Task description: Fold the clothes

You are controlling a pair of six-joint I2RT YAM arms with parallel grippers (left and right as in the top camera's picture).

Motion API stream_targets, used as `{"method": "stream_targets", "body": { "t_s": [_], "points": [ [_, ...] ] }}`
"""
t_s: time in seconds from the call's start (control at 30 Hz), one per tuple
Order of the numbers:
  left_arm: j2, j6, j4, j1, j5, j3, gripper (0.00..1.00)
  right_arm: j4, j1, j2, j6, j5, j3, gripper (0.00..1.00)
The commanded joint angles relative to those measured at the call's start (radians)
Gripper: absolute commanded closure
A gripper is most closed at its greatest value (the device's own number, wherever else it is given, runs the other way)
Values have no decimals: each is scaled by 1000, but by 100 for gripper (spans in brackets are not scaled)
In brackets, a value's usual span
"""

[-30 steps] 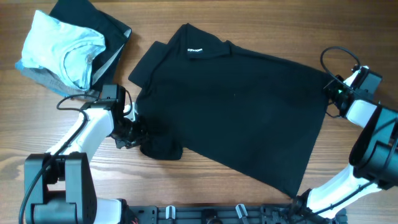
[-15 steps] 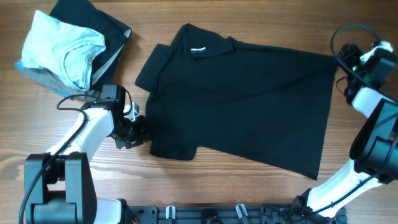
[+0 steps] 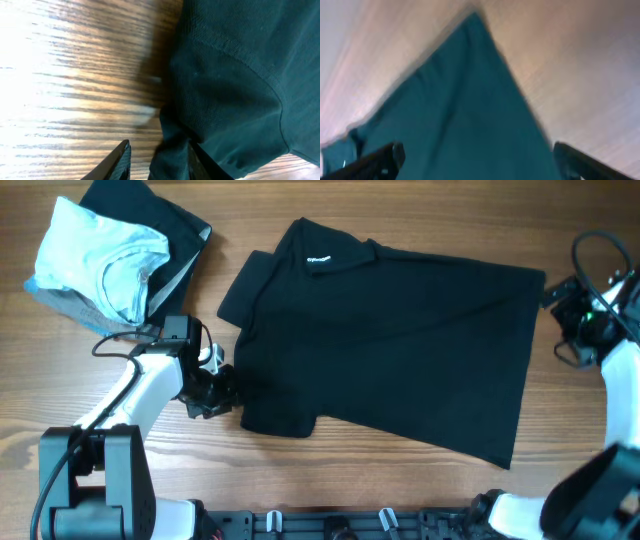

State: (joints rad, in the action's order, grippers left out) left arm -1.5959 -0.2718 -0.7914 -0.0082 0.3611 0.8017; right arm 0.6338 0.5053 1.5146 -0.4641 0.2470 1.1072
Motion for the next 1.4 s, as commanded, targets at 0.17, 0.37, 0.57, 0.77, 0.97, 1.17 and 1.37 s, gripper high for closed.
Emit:
{"method": "stream_targets", "body": {
  "t_s": [0.17,0.37,0.57,0.77,0.97,1.17,1.37],
  "points": [
    [-1,2,19,2,17,11,50,343,3,-2,-64,-105,-104,1],
    [-1,2,31,2,17,11,47,346,63,-2,-62,-114,-233,1],
    [-1,2,36,2,17,11,45,326,135,-2,-58,-116,-332,2],
    [-1,2,48,2,17,11,43,270,138,-2,-59,-46,-436,23],
    [-1,2,48,2,17,11,41,192,138,-2,-74,-26,-535,41],
    [-1,2,47,2,17,11,41,164,138,-2,-84,-10,-566,34],
    [-1,2,47,2,17,11,41,185,138,-6,-34,61,-523,28]
  ]
}}
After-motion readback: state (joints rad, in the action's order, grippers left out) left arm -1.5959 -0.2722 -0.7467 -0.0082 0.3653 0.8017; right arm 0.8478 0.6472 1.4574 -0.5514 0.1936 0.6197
